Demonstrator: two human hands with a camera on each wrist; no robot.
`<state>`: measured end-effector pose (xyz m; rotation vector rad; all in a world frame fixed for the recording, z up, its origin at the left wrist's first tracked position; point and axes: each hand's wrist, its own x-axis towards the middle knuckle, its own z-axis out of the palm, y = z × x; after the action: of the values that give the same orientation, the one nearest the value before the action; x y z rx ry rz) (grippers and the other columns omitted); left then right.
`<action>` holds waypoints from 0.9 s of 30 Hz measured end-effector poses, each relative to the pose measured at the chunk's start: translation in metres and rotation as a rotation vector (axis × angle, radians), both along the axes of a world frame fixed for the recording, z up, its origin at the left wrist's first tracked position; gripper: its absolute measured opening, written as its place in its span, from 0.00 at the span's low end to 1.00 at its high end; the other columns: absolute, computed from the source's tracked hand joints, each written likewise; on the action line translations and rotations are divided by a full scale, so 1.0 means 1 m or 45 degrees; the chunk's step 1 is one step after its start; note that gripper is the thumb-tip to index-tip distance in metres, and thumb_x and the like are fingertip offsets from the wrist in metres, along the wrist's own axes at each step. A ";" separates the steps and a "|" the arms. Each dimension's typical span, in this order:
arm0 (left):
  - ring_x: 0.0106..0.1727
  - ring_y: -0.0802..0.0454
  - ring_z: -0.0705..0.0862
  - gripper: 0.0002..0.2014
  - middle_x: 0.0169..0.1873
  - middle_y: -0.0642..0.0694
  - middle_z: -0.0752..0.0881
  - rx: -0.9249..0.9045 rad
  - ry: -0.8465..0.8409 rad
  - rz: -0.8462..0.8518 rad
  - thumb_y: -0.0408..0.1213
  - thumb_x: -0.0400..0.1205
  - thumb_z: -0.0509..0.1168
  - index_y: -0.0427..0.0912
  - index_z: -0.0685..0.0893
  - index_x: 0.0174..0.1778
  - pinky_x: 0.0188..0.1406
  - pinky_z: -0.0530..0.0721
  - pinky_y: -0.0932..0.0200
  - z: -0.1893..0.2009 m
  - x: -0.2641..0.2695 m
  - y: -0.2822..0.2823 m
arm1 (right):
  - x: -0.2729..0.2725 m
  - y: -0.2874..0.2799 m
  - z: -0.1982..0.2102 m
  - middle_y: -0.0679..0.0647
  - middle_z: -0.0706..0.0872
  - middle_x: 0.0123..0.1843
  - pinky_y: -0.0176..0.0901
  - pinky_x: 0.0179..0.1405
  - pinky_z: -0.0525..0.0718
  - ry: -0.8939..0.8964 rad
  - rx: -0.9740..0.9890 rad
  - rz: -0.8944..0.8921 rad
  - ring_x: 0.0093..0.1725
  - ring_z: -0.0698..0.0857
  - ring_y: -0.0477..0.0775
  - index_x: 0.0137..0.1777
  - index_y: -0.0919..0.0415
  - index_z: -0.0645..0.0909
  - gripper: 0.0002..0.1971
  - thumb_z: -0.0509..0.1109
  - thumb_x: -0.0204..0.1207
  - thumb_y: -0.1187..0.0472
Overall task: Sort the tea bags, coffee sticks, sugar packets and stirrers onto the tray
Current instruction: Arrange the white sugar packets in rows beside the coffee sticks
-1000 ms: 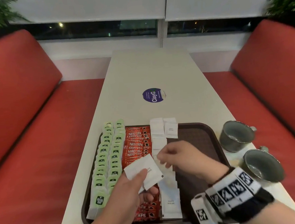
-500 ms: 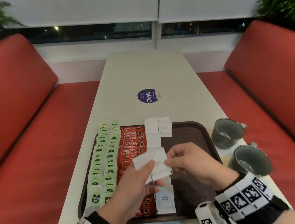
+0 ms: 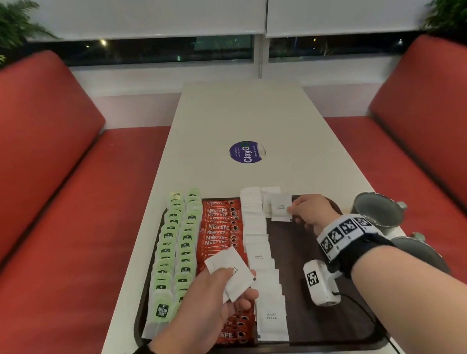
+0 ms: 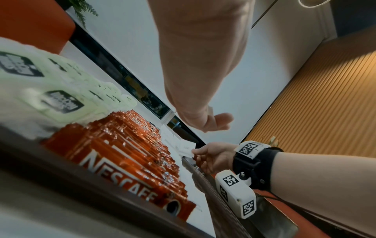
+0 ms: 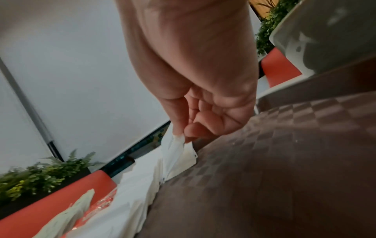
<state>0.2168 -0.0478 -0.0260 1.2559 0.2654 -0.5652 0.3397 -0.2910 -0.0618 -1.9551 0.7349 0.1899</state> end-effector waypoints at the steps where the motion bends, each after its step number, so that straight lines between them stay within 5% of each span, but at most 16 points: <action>1: 0.36 0.42 0.87 0.08 0.47 0.32 0.89 0.005 0.005 0.005 0.30 0.86 0.55 0.36 0.78 0.57 0.29 0.83 0.56 0.000 0.000 0.001 | 0.006 0.001 -0.004 0.56 0.80 0.32 0.40 0.25 0.71 0.059 0.006 0.016 0.30 0.75 0.51 0.39 0.60 0.79 0.06 0.70 0.78 0.65; 5: 0.34 0.44 0.87 0.07 0.45 0.32 0.88 0.026 0.006 0.011 0.30 0.86 0.56 0.37 0.78 0.56 0.28 0.83 0.57 -0.001 -0.001 0.006 | 0.018 0.005 -0.011 0.55 0.79 0.32 0.44 0.33 0.72 0.217 -0.104 0.200 0.38 0.76 0.57 0.42 0.62 0.79 0.05 0.67 0.79 0.63; 11: 0.37 0.45 0.88 0.07 0.48 0.32 0.87 0.052 0.000 -0.030 0.31 0.86 0.58 0.39 0.78 0.58 0.30 0.85 0.58 -0.002 0.000 0.005 | 0.019 0.005 -0.010 0.52 0.81 0.33 0.37 0.30 0.80 0.110 -0.130 0.227 0.30 0.80 0.48 0.33 0.55 0.75 0.12 0.68 0.78 0.65; 16: 0.37 0.44 0.89 0.09 0.49 0.33 0.88 0.018 -0.002 -0.024 0.32 0.85 0.60 0.38 0.78 0.61 0.30 0.85 0.59 -0.003 0.002 0.004 | 0.001 0.021 0.012 0.57 0.87 0.42 0.45 0.45 0.83 -0.151 -0.448 0.244 0.45 0.86 0.58 0.43 0.64 0.84 0.07 0.65 0.78 0.64; 19: 0.37 0.45 0.89 0.09 0.48 0.35 0.88 0.005 -0.010 -0.025 0.32 0.85 0.61 0.39 0.79 0.60 0.29 0.85 0.59 -0.003 0.003 0.003 | -0.047 0.048 0.039 0.44 0.89 0.39 0.32 0.42 0.81 -0.357 -0.151 0.477 0.42 0.86 0.44 0.44 0.56 0.88 0.04 0.72 0.77 0.59; 21: 0.36 0.45 0.88 0.08 0.46 0.36 0.89 0.007 -0.037 -0.042 0.32 0.85 0.61 0.40 0.80 0.59 0.29 0.84 0.59 -0.003 0.003 0.002 | -0.080 0.063 0.051 0.42 0.89 0.35 0.24 0.37 0.79 -0.296 0.060 0.707 0.37 0.86 0.35 0.41 0.52 0.89 0.02 0.75 0.74 0.58; 27: 0.35 0.48 0.88 0.09 0.42 0.39 0.91 0.048 -0.085 -0.132 0.34 0.86 0.60 0.40 0.81 0.59 0.28 0.82 0.61 -0.004 0.000 -0.013 | -0.104 0.068 0.037 0.44 0.80 0.27 0.35 0.35 0.76 -0.306 0.110 0.716 0.28 0.76 0.41 0.33 0.52 0.84 0.09 0.77 0.70 0.65</action>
<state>0.2164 -0.0608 -0.0297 1.3283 0.1565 -0.6084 0.2354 -0.2231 -0.0250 -2.0154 0.0082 0.3113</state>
